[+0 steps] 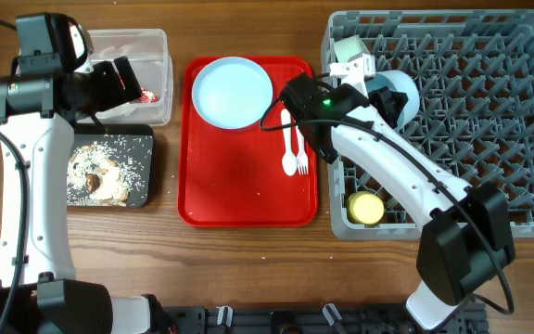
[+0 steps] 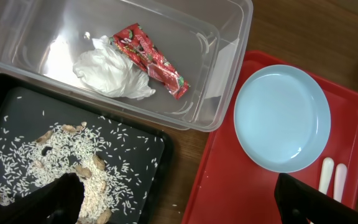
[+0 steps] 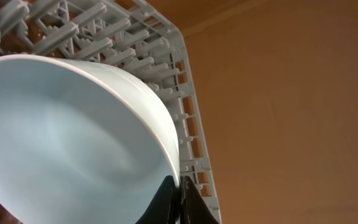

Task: Sort waste into correct bins and load items into the dishwasher rack
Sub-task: 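Lift the light blue bowl and carry it into the dish rack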

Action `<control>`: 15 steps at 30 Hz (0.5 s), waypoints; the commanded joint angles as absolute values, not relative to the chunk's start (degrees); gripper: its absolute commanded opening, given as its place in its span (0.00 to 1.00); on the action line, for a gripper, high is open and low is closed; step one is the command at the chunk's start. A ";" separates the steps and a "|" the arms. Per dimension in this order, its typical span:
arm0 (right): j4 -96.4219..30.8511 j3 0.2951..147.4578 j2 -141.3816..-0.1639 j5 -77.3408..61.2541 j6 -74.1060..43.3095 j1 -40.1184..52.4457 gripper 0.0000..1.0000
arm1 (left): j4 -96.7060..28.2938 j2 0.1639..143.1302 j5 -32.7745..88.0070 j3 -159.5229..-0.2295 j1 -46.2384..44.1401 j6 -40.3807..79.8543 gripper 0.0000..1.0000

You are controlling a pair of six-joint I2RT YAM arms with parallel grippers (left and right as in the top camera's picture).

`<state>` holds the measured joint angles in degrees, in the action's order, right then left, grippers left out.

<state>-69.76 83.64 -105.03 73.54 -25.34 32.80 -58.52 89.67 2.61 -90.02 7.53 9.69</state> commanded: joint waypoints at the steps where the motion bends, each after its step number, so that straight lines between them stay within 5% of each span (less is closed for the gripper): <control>1: -69.41 80.44 -106.00 73.19 -24.86 33.01 0.04 | -58.37 89.80 1.83 -90.35 7.68 8.99 1.00; 15: -60.45 77.87 -106.00 68.40 -16.21 34.15 0.04 | -58.37 89.78 1.83 -90.35 7.68 8.99 1.00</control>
<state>-62.17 78.32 -105.03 72.42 -21.87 33.08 -58.50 89.69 2.61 -90.02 7.53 9.69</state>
